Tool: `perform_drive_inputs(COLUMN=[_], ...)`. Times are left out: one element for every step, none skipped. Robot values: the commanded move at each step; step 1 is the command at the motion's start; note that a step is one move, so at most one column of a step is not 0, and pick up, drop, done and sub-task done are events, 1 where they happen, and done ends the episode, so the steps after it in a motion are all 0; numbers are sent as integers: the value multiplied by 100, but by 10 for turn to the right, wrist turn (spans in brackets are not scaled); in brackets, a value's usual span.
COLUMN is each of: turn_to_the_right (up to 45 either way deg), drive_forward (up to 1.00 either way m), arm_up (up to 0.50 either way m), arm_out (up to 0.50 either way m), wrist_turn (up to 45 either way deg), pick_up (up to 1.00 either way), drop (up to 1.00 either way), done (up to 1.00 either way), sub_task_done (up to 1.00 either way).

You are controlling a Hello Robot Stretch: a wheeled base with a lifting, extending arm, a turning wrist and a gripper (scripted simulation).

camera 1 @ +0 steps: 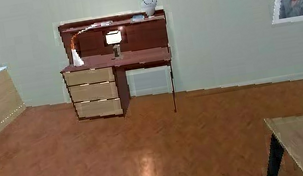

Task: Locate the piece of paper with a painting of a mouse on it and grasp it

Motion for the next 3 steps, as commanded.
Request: perform_drive_inputs(turn_to_the_right=[0,150,0], drive_forward=[25,0,10], arm_up=[0,0,0], arm_out=[0,0,0], wrist_turn=[0,0,0], pick_up=[0,0,0], drop=[0,0,0], done=[0,0,0], sub_task_done=[0,0,0])
